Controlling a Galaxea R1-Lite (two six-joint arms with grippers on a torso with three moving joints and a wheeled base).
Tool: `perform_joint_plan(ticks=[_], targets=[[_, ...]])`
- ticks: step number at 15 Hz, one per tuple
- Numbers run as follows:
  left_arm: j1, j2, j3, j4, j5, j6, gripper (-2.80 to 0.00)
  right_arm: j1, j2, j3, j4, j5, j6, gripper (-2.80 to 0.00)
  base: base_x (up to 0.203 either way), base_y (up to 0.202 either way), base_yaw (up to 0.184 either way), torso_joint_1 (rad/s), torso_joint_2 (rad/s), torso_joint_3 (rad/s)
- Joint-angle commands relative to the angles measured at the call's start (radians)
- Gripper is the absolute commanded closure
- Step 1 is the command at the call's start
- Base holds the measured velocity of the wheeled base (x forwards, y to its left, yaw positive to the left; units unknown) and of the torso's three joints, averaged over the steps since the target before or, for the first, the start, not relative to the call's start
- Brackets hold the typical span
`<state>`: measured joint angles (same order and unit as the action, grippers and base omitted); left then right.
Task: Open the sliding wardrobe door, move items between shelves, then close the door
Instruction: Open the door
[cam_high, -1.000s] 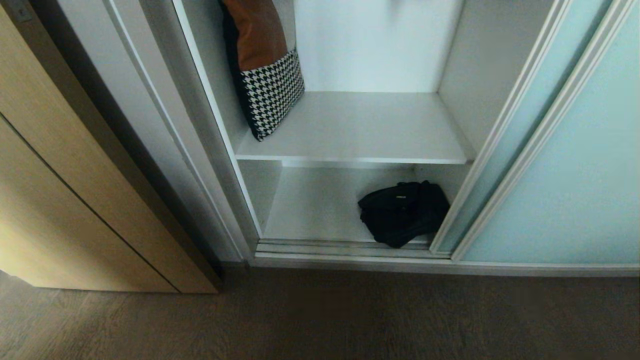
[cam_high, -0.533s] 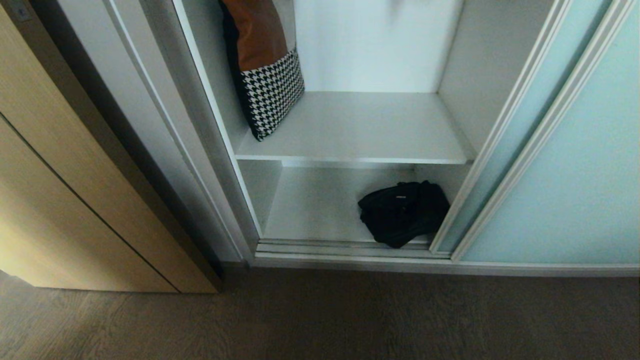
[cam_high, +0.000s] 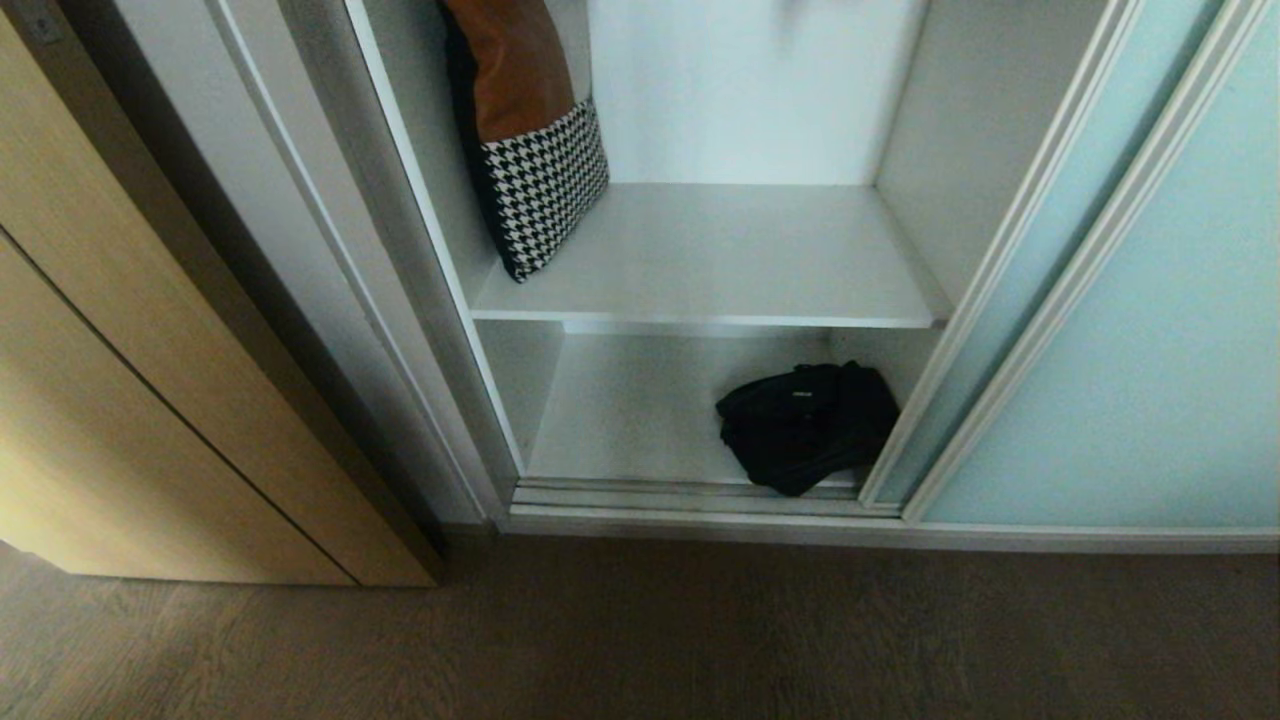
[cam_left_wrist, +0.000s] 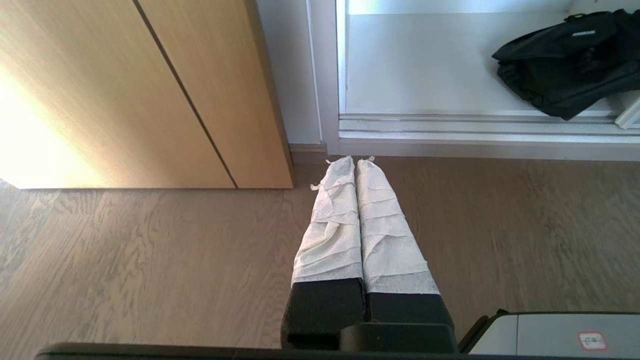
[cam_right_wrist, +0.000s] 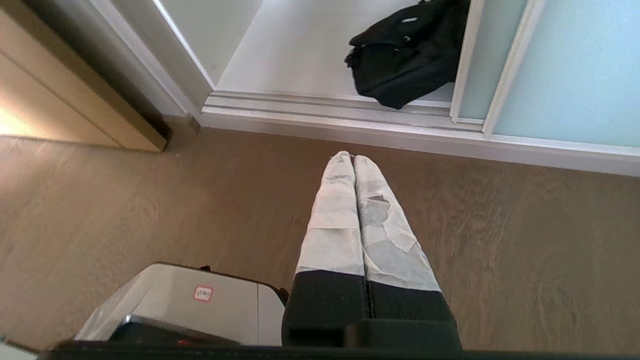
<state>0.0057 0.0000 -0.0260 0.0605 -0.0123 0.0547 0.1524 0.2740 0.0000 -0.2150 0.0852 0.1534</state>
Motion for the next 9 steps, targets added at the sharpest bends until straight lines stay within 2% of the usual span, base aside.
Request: perform_joint_plan(ticks=[1,3,6,8,9], targets=[[0.0,0.002,0.0,0.0,0.0,0.001,0.0,0.065,0.003,0.002,-0.002,-0.014,0.001,0.0,0.0,0.0,0.0,0.0,0.0,0.0],[0.0,0.002,0.0,-0.001,0.0,0.001,0.0,0.078,-0.003,0.001,-0.011,-0.035,0.001,0.0,0.0,0.0,0.0,0.0,0.0,0.0],[0.0,0.002,0.0,0.001,0.0,0.001,0.0,-0.065,-0.005,0.001,-0.031,-0.002,-0.015,0.0,0.0,0.0,0.0,0.0,0.0,0.0],[0.0,0.002,0.0,0.001,0.0,0.002,0.0,-0.141,-0.075,0.002,0.025,0.022,-0.064,0.0,0.0,0.0,0.0,0.0,0.0,0.0],[0.0,0.002,0.0,0.001,0.0,0.002,0.0,-0.15,-0.124,-0.001,0.078,0.02,-0.114,0.0,0.0,0.0,0.0,0.0,0.0,0.0]])
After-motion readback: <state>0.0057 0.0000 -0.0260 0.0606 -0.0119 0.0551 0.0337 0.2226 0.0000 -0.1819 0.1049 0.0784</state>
